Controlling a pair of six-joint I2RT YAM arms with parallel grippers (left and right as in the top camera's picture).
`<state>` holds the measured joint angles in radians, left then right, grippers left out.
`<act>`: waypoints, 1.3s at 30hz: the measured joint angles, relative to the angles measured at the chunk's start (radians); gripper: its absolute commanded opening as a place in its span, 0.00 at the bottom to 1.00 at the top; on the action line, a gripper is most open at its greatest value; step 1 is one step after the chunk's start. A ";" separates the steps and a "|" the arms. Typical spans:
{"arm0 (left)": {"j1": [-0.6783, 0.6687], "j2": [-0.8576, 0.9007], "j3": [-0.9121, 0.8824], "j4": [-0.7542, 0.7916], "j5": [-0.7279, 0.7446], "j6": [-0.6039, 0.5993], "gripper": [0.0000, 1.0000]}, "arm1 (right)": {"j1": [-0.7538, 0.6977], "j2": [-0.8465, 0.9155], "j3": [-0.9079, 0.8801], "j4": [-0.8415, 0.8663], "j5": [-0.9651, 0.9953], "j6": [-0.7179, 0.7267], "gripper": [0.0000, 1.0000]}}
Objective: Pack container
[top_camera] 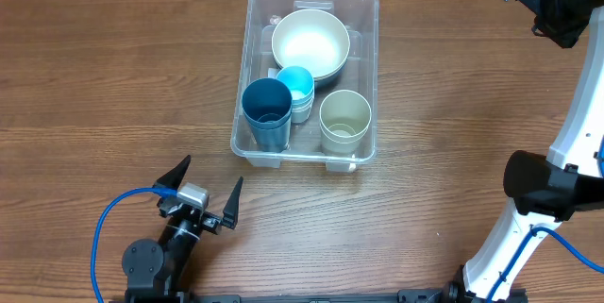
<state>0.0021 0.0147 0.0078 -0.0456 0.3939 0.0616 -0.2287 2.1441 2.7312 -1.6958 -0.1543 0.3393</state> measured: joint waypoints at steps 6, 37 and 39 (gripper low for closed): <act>0.000 0.000 0.000 0.000 0.000 0.000 1.00 | 0.000 0.000 0.000 0.000 0.000 0.000 1.00; 0.000 0.000 0.000 0.000 0.007 -0.002 1.00 | 0.509 -0.923 -1.308 1.505 0.306 -0.204 1.00; 0.000 0.000 0.000 0.002 0.007 -0.002 1.00 | 0.480 -1.099 -1.592 1.576 0.292 -0.206 1.00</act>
<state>0.0017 0.0151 0.0078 -0.0433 0.4011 0.0593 0.2512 1.0451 1.1397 -0.1196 0.1379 0.1333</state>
